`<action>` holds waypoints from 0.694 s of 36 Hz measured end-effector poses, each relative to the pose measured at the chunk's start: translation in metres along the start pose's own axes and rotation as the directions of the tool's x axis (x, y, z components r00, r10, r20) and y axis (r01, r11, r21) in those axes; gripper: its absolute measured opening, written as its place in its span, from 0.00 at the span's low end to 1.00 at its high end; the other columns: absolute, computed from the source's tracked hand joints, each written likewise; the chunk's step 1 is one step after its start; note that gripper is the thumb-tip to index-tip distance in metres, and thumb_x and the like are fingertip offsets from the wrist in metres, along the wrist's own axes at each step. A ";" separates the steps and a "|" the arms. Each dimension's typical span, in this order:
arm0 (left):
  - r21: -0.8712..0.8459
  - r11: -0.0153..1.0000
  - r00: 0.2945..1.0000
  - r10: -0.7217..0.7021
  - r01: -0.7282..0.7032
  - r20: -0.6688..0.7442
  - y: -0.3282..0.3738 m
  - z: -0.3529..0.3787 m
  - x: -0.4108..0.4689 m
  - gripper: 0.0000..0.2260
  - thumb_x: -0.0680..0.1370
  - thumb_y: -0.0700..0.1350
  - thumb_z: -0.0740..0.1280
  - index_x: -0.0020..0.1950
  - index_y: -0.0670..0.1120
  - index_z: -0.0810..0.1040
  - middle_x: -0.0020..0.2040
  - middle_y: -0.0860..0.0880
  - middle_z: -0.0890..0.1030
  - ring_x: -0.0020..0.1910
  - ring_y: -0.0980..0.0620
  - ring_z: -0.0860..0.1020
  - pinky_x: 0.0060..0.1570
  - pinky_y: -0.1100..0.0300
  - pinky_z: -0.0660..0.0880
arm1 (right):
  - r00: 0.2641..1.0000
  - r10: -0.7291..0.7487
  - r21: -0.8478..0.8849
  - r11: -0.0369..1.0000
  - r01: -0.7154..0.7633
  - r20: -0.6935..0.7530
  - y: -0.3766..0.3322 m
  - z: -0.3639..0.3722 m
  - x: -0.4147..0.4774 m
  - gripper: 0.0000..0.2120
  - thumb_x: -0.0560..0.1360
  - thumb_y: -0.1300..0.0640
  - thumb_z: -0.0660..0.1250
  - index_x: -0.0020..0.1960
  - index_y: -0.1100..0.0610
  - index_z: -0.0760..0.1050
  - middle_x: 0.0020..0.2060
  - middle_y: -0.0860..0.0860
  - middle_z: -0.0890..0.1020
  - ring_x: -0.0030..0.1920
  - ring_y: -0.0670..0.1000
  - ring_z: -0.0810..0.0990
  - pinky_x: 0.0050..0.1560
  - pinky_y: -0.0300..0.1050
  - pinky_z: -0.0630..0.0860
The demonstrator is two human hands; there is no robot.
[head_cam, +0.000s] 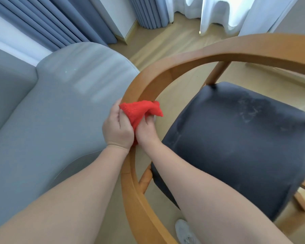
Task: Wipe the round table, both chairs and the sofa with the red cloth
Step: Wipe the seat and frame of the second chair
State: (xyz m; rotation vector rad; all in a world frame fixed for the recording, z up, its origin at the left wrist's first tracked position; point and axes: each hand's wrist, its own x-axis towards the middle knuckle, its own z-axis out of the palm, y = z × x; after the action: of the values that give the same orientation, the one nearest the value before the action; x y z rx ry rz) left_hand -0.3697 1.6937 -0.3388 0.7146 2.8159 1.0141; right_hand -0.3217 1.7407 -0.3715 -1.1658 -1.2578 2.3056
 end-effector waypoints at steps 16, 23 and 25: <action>0.273 0.959 0.997 0.054 -0.069 0.063 0.000 0.000 0.005 0.25 0.78 0.59 0.49 0.65 0.44 0.71 0.49 0.46 0.79 0.44 0.43 0.77 0.45 0.52 0.74 | 0.859 0.177 0.263 0.964 -0.052 -0.480 -0.113 -0.059 0.098 0.33 0.80 0.41 0.56 0.77 0.58 0.52 0.71 0.58 0.67 0.69 0.61 0.69 0.59 0.60 0.71; 0.270 0.961 0.998 0.038 -0.053 0.059 0.002 -0.001 0.005 0.25 0.78 0.59 0.50 0.65 0.44 0.70 0.48 0.47 0.79 0.42 0.45 0.76 0.44 0.54 0.73 | 0.863 -0.189 -0.145 0.980 0.135 -0.469 -0.094 -0.042 0.070 0.34 0.84 0.51 0.51 0.77 0.60 0.33 0.77 0.57 0.35 0.77 0.54 0.39 0.75 0.49 0.44; 0.270 0.961 0.998 0.037 -0.052 0.057 0.002 -0.001 0.005 0.24 0.78 0.58 0.50 0.64 0.44 0.71 0.45 0.49 0.77 0.41 0.46 0.74 0.43 0.56 0.70 | 0.857 -0.308 -0.253 0.943 0.217 -0.413 -0.086 -0.036 0.063 0.32 0.84 0.51 0.51 0.78 0.59 0.34 0.76 0.57 0.33 0.77 0.56 0.38 0.76 0.53 0.44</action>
State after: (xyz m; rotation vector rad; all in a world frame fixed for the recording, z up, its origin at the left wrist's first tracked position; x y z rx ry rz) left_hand -0.3742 1.6964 -0.3362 0.8185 2.9371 0.6083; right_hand -0.3465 1.8474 -0.3470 -1.3866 -1.3798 1.6184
